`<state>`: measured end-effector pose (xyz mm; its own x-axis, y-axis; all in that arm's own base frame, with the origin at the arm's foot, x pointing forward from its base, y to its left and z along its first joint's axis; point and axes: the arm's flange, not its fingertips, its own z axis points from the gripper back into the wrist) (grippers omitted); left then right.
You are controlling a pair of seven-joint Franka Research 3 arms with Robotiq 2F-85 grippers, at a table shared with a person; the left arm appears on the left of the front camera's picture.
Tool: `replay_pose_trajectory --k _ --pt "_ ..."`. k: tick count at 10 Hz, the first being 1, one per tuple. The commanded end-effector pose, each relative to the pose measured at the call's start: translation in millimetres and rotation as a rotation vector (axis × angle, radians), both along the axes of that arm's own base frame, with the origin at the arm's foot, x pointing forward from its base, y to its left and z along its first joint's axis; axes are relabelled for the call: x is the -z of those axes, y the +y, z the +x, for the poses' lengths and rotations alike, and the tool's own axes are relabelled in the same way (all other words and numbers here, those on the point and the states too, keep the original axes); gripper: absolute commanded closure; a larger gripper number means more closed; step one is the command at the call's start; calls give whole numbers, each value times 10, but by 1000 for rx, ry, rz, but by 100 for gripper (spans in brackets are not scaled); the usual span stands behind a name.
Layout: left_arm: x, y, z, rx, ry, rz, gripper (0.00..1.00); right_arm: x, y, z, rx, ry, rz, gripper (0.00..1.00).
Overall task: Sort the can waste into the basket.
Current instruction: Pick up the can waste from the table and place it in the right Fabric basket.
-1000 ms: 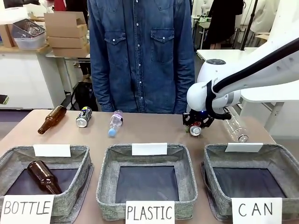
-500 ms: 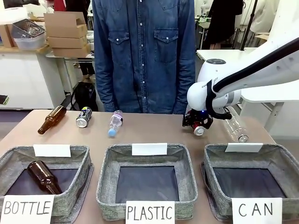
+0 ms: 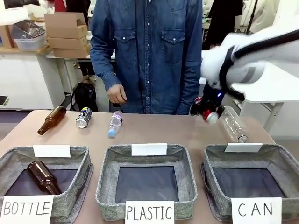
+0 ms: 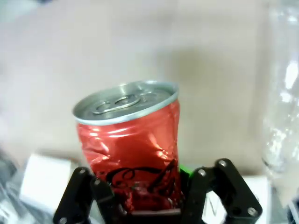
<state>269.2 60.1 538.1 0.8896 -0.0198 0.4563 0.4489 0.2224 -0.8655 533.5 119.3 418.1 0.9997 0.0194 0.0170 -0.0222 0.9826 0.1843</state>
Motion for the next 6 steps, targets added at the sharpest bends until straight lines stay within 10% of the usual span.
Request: replay_pose_trajectory --k 1,6 --pt "-2 -4 -13 8 -3 -11 0 -633 -571 -672 -91 123 -8 100" --pt "-2 -4 -13 8 -3 -11 0 -936 -1170 -2270 -451 79 90 100"
